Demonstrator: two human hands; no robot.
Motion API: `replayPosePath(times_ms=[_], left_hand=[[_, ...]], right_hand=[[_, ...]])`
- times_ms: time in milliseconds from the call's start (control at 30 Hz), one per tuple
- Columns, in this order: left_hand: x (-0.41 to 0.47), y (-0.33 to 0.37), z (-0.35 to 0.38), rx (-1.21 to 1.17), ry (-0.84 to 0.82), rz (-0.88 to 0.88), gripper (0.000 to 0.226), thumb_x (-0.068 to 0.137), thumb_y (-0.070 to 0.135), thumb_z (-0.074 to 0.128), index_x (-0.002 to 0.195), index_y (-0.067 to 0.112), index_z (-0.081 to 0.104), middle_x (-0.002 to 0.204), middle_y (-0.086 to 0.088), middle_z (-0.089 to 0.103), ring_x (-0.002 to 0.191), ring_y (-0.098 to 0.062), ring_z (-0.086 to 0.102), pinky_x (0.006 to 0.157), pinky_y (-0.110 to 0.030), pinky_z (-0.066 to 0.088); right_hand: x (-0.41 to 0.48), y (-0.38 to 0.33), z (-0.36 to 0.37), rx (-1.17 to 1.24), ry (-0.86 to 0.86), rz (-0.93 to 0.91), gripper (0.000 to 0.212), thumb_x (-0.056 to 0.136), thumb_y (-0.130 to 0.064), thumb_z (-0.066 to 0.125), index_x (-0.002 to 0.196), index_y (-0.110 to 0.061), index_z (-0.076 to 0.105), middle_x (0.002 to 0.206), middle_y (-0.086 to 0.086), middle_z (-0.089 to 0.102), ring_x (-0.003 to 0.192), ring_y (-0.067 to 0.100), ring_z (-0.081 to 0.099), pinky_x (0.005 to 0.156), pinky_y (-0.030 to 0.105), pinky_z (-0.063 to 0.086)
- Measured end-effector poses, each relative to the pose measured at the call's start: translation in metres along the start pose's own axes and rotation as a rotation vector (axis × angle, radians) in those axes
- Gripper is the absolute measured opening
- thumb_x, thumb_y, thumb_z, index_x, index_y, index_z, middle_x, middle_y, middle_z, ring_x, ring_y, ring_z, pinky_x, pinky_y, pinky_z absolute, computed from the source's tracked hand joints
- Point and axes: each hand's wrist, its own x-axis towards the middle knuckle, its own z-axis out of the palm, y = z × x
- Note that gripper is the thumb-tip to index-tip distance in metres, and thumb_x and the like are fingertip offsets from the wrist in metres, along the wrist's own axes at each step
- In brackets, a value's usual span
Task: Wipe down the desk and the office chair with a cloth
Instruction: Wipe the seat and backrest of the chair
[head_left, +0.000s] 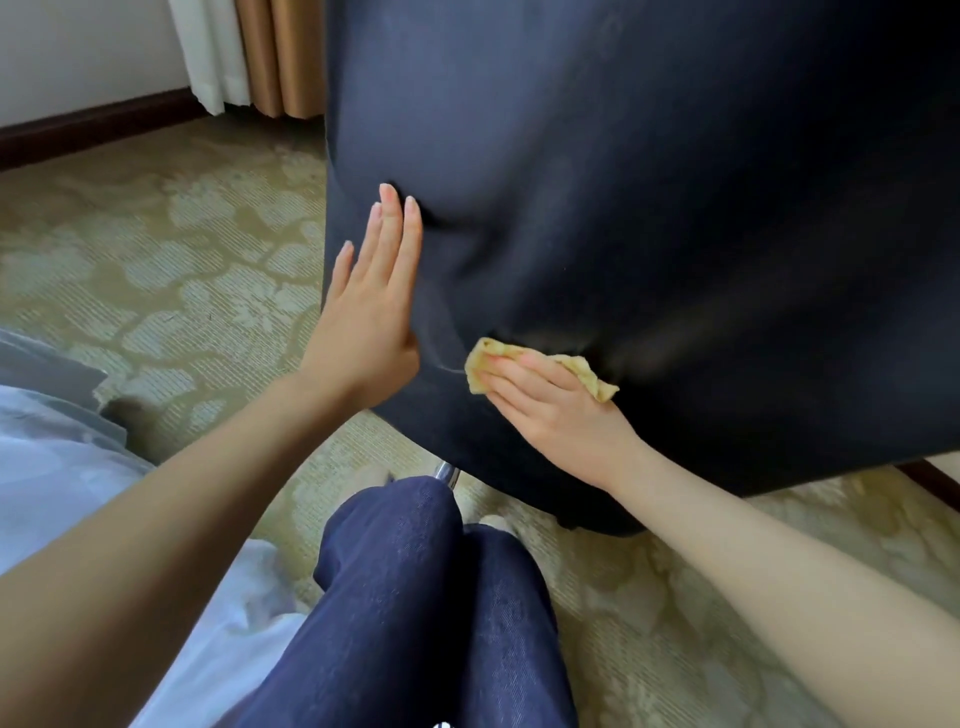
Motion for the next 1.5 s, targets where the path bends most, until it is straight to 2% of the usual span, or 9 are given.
replayPosePath(times_ms=[333,467,633,700,767,833,1000,1200,1500], left_hand=[[-0.008,0.011,0.007,-0.072,-0.059,-0.001,0.104,0.069,-0.008,0.051,0.15,0.008,-0.011,0.156,-0.01,-0.023,0.145,-0.026,-0.016,0.119,-0.043,0.007],[-0.01,0.015,0.009,-0.109,-0.063,0.027,0.102,0.07,-0.009,0.05,0.15,0.011,-0.011,0.156,-0.007,-0.023,0.145,-0.023,-0.016,0.119,-0.043,0.007],[-0.018,0.004,0.001,-0.444,0.124,0.067,0.091,0.066,-0.02,0.043,0.15,0.011,0.025,0.158,0.003,0.01,0.142,-0.001,0.014,0.109,-0.026,0.032],[-0.016,-0.004,-0.003,-0.514,0.266,-0.002,0.083,0.066,-0.021,0.043,0.144,0.007,0.036,0.152,-0.006,0.03,0.139,-0.01,0.029,0.109,-0.024,0.031],[-0.008,-0.011,-0.006,-0.548,0.328,-0.122,0.081,0.069,-0.017,0.046,0.146,0.006,0.03,0.151,-0.011,0.027,0.14,-0.019,0.026,0.114,-0.025,0.023],[0.002,-0.018,-0.009,-0.549,0.272,-0.239,0.086,0.073,-0.011,0.048,0.151,0.009,0.016,0.158,-0.008,0.013,0.145,-0.017,0.012,0.115,-0.022,0.014],[0.012,-0.035,-0.005,-0.68,0.065,-0.259,0.091,0.073,-0.016,0.04,0.152,0.009,0.003,0.16,-0.003,0.002,0.146,-0.011,0.001,0.12,-0.029,0.008],[0.01,-0.051,0.001,-0.776,0.034,-0.27,0.097,0.065,-0.024,0.034,0.152,0.01,0.008,0.16,-0.002,0.008,0.146,-0.008,0.005,0.12,-0.029,0.012],[0.014,-0.063,-0.002,-0.684,-0.033,-0.317,0.097,0.067,-0.025,0.032,0.153,0.014,0.006,0.16,0.0,0.008,0.146,-0.007,0.005,0.119,-0.026,0.012]], right_hand=[[-0.048,0.031,-0.038,-0.033,-0.217,-0.142,0.042,0.081,-0.012,0.065,0.122,-0.009,0.063,0.134,0.004,0.056,0.127,0.018,0.049,0.11,0.034,0.034],[-0.036,0.067,-0.075,0.01,-0.127,-0.018,0.041,0.091,-0.002,0.034,0.118,-0.004,0.064,0.128,0.011,0.059,0.123,0.025,0.053,0.107,0.041,0.035],[0.008,0.105,-0.119,-0.07,0.074,0.095,0.037,0.098,0.0,0.035,0.12,-0.005,0.064,0.13,0.01,0.058,0.124,0.028,0.051,0.107,0.042,0.034],[0.034,0.113,-0.129,-0.073,0.167,0.139,0.039,0.099,0.002,0.032,0.117,-0.006,0.066,0.126,0.008,0.061,0.121,0.027,0.054,0.105,0.041,0.037],[0.061,0.115,-0.135,-0.072,0.215,0.18,0.048,0.099,0.0,0.022,0.115,-0.007,0.067,0.123,0.006,0.063,0.119,0.026,0.056,0.104,0.038,0.037],[0.087,0.111,-0.134,-0.078,0.246,0.213,0.05,0.099,-0.002,0.02,0.117,-0.009,0.066,0.124,0.004,0.063,0.121,0.024,0.054,0.105,0.036,0.036],[0.138,0.087,-0.114,0.167,0.14,0.31,0.045,0.094,-0.007,0.034,0.137,-0.01,0.048,0.147,0.008,0.04,0.14,0.024,0.028,0.115,0.035,0.005],[0.167,0.056,-0.079,0.031,0.249,0.334,0.04,0.095,-0.012,0.034,0.121,-0.01,0.064,0.132,0.004,0.057,0.125,0.02,0.051,0.106,0.035,0.039],[0.127,0.008,-0.019,0.017,-0.024,0.082,0.048,0.091,-0.012,0.028,0.129,-0.012,0.057,0.136,0.002,0.054,0.13,0.018,0.046,0.111,0.034,0.033]])
